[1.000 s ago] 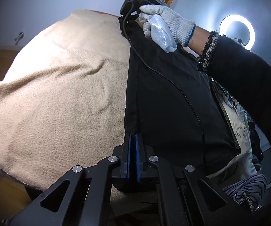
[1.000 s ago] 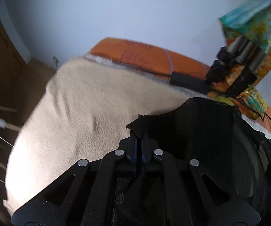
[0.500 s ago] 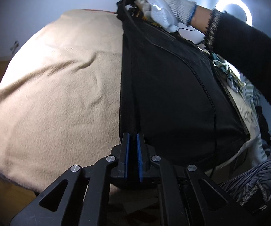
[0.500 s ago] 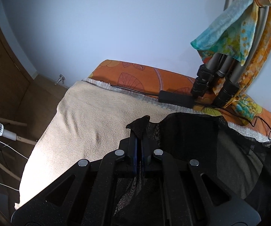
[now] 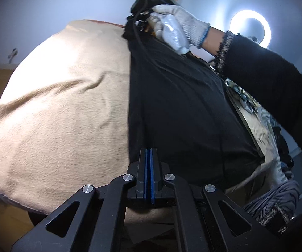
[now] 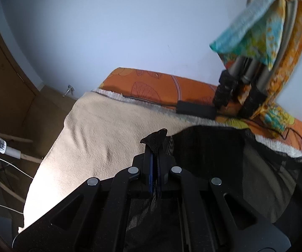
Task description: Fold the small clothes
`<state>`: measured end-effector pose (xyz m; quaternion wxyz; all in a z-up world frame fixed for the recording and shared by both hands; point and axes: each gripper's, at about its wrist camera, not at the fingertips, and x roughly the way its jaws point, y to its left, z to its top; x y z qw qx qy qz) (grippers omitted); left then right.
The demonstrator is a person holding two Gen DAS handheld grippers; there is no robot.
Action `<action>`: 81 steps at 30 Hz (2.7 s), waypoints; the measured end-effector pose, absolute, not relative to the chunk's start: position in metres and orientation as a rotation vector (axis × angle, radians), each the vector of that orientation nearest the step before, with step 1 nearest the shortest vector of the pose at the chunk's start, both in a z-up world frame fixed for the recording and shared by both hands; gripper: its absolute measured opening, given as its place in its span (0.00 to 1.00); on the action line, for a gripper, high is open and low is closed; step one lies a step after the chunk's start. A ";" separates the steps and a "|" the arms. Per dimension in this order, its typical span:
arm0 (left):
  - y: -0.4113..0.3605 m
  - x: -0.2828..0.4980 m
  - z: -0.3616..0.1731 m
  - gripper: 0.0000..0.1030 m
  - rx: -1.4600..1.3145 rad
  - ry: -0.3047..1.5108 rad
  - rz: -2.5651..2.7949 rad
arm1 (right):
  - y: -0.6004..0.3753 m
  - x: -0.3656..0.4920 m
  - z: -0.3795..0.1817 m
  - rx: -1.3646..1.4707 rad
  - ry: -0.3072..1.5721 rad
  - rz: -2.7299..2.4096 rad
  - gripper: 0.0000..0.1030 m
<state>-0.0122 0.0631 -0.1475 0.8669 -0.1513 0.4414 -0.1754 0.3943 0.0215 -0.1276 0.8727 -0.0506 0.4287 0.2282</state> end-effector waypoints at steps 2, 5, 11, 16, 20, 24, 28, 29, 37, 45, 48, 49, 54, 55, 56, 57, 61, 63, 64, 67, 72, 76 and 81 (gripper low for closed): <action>0.061 -0.013 -0.147 0.01 -0.297 0.925 -0.353 | 0.016 0.395 -0.128 -0.087 0.897 0.476 0.03; 0.066 -0.011 -0.149 0.01 -0.297 0.945 -0.332 | 0.008 0.394 -0.122 -0.077 0.886 0.477 0.03; 0.067 -0.007 -0.161 0.19 -0.280 1.003 -0.262 | -0.003 0.391 -0.108 -0.064 0.870 0.490 0.03; 0.064 -0.007 -0.163 0.01 -0.294 0.989 -0.330 | -0.011 0.389 -0.102 -0.057 0.866 0.503 0.03; 0.054 -0.011 -0.144 0.01 -0.266 0.922 -0.369 | -0.021 0.386 -0.097 -0.045 0.856 0.517 0.03; 0.039 -0.012 -0.131 0.01 -0.242 0.894 -0.418 | -0.047 0.384 -0.092 -0.031 0.846 0.498 0.03; 0.020 -0.011 -0.127 0.01 -0.212 0.896 -0.475 | -0.087 0.383 -0.087 0.008 0.835 0.470 0.03; 0.015 -0.011 -0.127 0.01 -0.206 0.899 -0.492 | -0.096 0.383 -0.088 0.018 0.835 0.461 0.03; -0.011 -0.005 -0.129 0.01 -0.160 0.931 -0.571 | -0.165 0.395 -0.120 0.093 0.880 0.389 0.03; -0.027 -0.001 -0.137 0.02 -0.122 0.991 -0.615 | -0.178 0.407 -0.146 0.099 0.937 0.348 0.06; -0.031 -0.002 -0.141 0.04 -0.139 1.022 -0.642 | -0.190 0.402 -0.142 0.098 0.924 0.333 0.30; -0.033 -0.005 -0.140 0.05 -0.133 1.023 -0.648 | -0.195 0.398 -0.138 0.094 0.912 0.321 0.38; -0.028 -0.022 -0.129 0.07 -0.105 0.994 -0.665 | -0.222 0.371 -0.110 0.109 0.853 0.332 0.45; -0.027 -0.025 -0.127 0.07 -0.104 0.989 -0.662 | -0.226 0.366 -0.104 0.111 0.844 0.334 0.48; -0.024 -0.028 -0.124 0.07 -0.104 0.982 -0.658 | -0.234 0.356 -0.096 0.114 0.829 0.341 0.49; -0.022 -0.031 -0.122 0.07 -0.102 0.977 -0.653 | -0.239 0.349 -0.090 0.114 0.819 0.345 0.51; -0.017 -0.042 -0.113 0.07 -0.094 0.950 -0.630 | -0.268 0.310 -0.058 0.124 0.763 0.363 0.52; -0.017 -0.044 -0.109 0.07 -0.090 0.936 -0.617 | -0.286 0.286 -0.045 0.144 0.730 0.377 0.53; -0.018 -0.045 -0.107 0.07 -0.088 0.928 -0.611 | -0.294 0.275 -0.039 0.152 0.717 0.382 0.53; -0.023 -0.046 -0.104 0.07 -0.084 0.900 -0.599 | -0.320 0.241 -0.026 0.167 0.684 0.376 0.54; -0.037 -0.045 -0.099 0.07 -0.080 0.865 -0.598 | -0.365 0.189 -0.015 0.184 0.641 0.360 0.54; -0.055 -0.043 -0.096 0.07 -0.076 0.846 -0.611 | -0.402 0.151 -0.014 0.194 0.615 0.330 0.54; -0.093 -0.042 -0.094 0.07 -0.048 0.831 -0.670 | -0.450 0.113 -0.022 0.215 0.613 0.277 0.54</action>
